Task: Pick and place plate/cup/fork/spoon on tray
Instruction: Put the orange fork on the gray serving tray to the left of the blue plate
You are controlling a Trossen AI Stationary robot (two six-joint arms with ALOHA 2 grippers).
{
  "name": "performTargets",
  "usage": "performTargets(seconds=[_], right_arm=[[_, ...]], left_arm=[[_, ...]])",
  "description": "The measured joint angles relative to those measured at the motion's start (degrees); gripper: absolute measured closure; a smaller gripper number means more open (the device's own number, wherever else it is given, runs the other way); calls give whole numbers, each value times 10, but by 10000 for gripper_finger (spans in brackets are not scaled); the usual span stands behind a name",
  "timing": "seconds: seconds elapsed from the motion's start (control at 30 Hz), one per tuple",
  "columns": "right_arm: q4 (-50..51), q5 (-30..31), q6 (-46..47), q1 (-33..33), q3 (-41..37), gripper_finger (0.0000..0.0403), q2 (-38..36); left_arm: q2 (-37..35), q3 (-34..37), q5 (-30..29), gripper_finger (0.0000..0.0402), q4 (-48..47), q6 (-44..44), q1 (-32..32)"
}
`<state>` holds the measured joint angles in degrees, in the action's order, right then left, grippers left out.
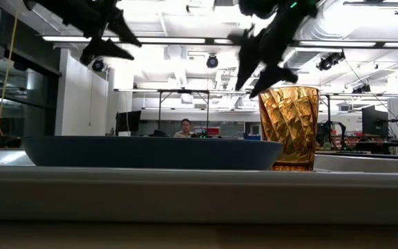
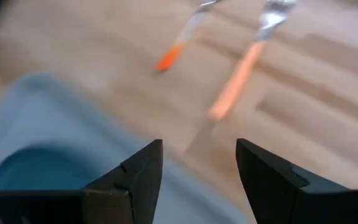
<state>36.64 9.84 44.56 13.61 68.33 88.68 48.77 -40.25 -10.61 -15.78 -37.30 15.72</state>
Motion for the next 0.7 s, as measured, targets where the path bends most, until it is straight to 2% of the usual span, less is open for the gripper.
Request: performTargets(seconds=[0.13,0.33,0.53,0.7], right_arm=[[7,53,60,20,49,208,100],[6,58,122,46,117,208,214],[27,50,124,53,178,208,290],[43,66,122,56,200,208,322]], left_arm=[[-10,10,0,229,-8,2,32],[-9,10,0,229,-7,20,50],[-9,10,0,229,-7,19,50],[-9,10,0,229,-7,19,50]])
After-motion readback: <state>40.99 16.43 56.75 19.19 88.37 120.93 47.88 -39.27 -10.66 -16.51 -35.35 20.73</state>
